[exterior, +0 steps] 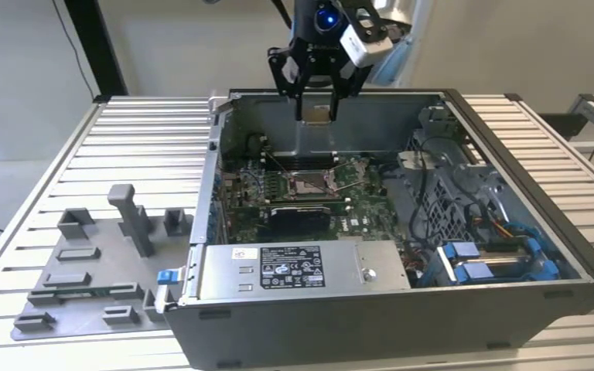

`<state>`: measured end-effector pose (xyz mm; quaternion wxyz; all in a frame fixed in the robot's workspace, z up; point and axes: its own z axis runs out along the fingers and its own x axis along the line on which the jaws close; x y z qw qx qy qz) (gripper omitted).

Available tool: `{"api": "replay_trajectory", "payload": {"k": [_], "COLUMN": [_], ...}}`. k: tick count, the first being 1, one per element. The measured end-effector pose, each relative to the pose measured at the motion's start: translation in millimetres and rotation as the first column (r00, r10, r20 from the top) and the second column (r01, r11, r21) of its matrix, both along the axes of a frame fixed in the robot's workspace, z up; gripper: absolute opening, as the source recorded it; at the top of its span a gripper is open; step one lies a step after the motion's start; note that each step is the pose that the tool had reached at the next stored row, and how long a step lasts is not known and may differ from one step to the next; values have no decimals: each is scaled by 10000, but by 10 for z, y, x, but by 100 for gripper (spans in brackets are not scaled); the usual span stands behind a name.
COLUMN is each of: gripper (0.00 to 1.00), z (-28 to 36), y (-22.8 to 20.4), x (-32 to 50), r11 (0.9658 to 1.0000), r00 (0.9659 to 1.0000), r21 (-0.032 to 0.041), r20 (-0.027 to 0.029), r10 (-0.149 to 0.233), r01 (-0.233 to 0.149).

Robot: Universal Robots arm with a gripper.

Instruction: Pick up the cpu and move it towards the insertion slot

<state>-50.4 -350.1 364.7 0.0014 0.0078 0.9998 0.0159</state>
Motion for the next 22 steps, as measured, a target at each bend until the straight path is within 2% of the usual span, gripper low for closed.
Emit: {"api": "replay_trajectory", "payload": {"k": [6, 10, 16, 20, 22], "gripper": [0, 0, 0, 0, 0], "z": [-16, -27, -34, -34, -34], "y": [127, 188, 207, 247, 249], "x": [4, 8, 30, 30, 30], "r11": [10000, 10000, 9999, 9999, 9999], "r00": [10000, 10000, 9999, 9999, 9999], "r21": [1, 1, 1, 1, 0], "r20": [0, 0, 0, 1, 0], "r10": [1, 11, 114, 109, 109], "r01": [-1, -11, -114, -109, -109]}}
